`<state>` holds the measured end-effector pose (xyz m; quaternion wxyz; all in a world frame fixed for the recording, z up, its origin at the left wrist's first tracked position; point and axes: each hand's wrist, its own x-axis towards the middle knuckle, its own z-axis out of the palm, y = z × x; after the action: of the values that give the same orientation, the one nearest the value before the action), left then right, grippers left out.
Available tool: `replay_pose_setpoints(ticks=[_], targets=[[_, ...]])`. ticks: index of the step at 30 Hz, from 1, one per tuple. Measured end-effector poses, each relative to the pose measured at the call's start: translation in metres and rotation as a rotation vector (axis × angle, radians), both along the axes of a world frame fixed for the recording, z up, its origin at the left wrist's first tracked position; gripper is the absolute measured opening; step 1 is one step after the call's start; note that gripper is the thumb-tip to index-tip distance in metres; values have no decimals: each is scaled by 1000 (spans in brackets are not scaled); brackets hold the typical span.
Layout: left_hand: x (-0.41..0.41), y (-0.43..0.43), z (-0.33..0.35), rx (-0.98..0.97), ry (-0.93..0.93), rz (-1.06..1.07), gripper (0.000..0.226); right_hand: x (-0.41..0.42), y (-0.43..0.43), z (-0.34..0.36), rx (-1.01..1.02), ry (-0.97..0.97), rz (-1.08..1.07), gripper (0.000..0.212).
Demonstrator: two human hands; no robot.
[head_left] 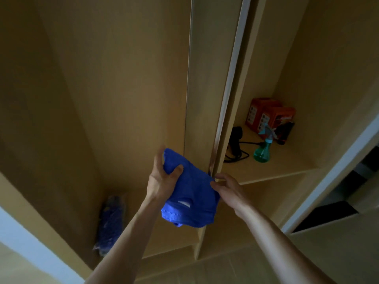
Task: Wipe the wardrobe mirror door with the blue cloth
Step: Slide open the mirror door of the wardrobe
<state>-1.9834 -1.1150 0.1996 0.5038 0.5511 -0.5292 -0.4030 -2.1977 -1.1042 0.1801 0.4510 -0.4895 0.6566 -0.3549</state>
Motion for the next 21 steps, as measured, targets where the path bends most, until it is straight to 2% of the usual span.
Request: replay_pose_setpoints(ticks=[2,7,10,15,21], targets=[[-13,-2,7,-54,-16,-11,69,-10,-9,8,-32,34,43,29],[-48,-12,23,-60,-262,6,33,-23,-29,44,-203,135,171,40],[-68,-16,34,-91,-343,73,23,-24,-38,61,-349,191,203,47],[-93,-22,58,-152,-387,214,24,-30,-48,76,-462,187,269,48],[-113,-23,88,-222,-385,293,24,-34,-59,101,-588,159,323,38]])
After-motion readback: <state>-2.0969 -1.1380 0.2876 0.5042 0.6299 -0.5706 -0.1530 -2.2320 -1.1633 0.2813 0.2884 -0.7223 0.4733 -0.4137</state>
